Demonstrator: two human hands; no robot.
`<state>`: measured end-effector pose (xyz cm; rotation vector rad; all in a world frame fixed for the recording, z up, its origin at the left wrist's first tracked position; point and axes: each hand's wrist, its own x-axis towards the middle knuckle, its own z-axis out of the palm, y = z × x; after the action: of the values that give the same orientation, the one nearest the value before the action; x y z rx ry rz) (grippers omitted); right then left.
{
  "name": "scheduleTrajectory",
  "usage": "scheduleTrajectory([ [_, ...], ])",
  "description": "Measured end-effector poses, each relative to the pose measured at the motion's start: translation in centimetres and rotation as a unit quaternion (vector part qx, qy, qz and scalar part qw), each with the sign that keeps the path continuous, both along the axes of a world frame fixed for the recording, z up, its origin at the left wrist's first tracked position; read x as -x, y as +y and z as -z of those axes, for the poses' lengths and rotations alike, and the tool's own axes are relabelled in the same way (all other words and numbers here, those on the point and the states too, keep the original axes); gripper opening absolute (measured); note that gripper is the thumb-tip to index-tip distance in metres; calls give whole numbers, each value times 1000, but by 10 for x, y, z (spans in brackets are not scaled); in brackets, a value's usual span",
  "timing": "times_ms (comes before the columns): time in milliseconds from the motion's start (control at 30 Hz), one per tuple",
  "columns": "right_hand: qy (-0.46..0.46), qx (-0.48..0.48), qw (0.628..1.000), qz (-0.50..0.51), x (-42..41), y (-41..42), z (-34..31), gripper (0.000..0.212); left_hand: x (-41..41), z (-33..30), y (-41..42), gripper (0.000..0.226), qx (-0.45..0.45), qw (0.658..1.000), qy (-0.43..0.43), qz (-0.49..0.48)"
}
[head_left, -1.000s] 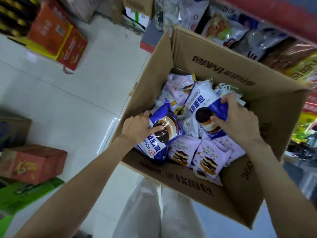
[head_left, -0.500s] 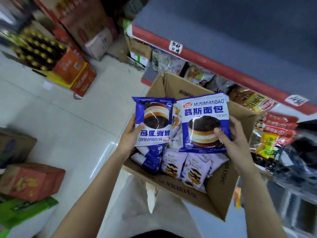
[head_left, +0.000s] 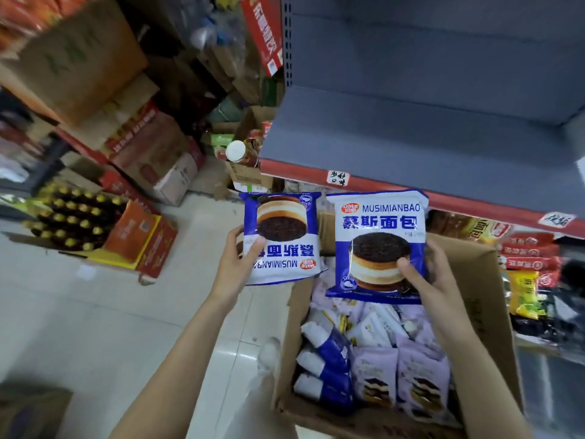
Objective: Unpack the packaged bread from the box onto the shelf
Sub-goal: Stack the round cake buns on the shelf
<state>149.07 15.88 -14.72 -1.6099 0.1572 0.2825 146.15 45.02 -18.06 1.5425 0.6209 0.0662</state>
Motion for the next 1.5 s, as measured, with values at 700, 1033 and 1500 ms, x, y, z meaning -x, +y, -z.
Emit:
scheduleTrajectory([
  [700,-108,-121,984,69,-226,142,-2,40,-158,5,125,45,121,974,-131,-137],
  [1033,-217,11,974,66,-381,198,46,60,-226,2,139,44,39,977,-168,-123],
  [1500,-430,158,888,42,-371,192,24,62,-293,-37,129,47,-126,970,-203,-36],
])
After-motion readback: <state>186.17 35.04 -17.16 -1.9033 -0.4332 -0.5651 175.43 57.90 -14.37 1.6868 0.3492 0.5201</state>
